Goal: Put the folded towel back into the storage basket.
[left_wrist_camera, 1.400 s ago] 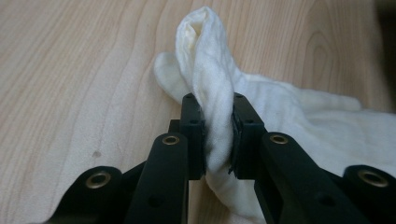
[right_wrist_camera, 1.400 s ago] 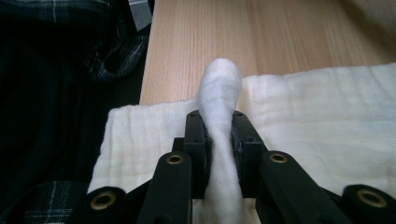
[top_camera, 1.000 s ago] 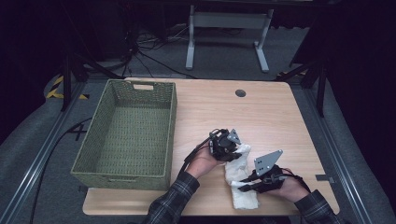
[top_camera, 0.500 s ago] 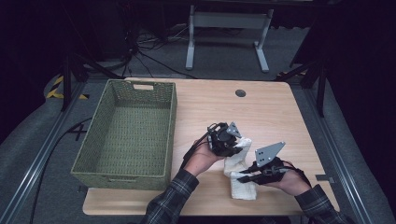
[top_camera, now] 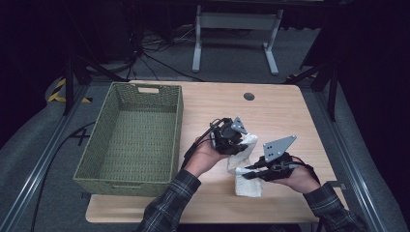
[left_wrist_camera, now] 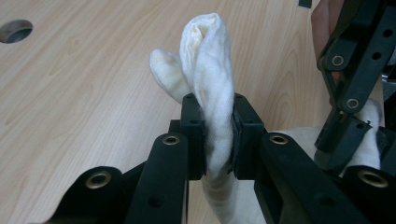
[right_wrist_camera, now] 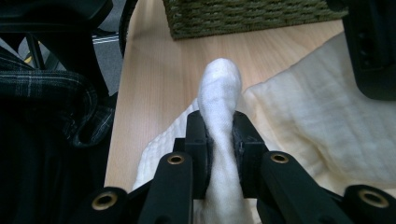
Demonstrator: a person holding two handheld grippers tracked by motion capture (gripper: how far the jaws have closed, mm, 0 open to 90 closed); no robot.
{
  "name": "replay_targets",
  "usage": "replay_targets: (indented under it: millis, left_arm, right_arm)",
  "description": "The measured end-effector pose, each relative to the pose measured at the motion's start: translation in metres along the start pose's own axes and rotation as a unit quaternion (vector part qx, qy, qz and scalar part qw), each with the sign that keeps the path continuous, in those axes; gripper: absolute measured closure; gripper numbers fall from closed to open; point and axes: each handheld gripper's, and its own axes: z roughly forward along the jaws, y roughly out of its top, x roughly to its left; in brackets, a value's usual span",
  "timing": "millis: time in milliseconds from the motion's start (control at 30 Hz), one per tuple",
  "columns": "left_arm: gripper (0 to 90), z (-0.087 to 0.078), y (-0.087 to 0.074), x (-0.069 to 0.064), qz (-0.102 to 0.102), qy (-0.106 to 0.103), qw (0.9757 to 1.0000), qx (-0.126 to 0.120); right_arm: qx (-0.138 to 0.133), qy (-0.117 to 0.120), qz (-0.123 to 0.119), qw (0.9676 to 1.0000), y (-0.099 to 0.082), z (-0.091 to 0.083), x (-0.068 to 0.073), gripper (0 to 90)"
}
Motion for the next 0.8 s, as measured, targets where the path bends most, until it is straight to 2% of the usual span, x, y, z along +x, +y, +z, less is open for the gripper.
replay_targets:
  millis: [333, 367, 467, 667, 800]
  left_arm:
    - [78.8, -0.027, 0.001, 0.006, 0.005, 0.008, 0.9999, -0.009]
    - [78.8, -0.030, 0.001, 0.007, 0.012, 0.005, 0.9999, -0.005]
    - [78.8, -0.037, 0.000, 0.009, 0.015, 0.005, 0.9998, -0.008]
    - [78.8, -0.061, -0.006, 0.021, 0.016, 0.007, 0.9997, -0.016]
    - [78.8, -0.077, -0.013, 0.029, 0.025, 0.010, 0.9994, -0.021]
  right_arm:
    - [-0.013, -0.005, -0.012, 0.9998, 0.029, -0.004, -0.006, 80.0]
    - [-0.014, -0.006, -0.014, 0.9998, 0.032, -0.003, -0.007, 80.0]
    - [-0.015, -0.008, -0.016, 0.9997, 0.041, -0.002, -0.009, 80.0]
    - [-0.027, -0.002, -0.015, 0.9995, 0.062, 0.005, -0.012, 80.0]
    - [-0.030, -0.004, -0.019, 0.9994, 0.077, 0.010, -0.014, 80.0]
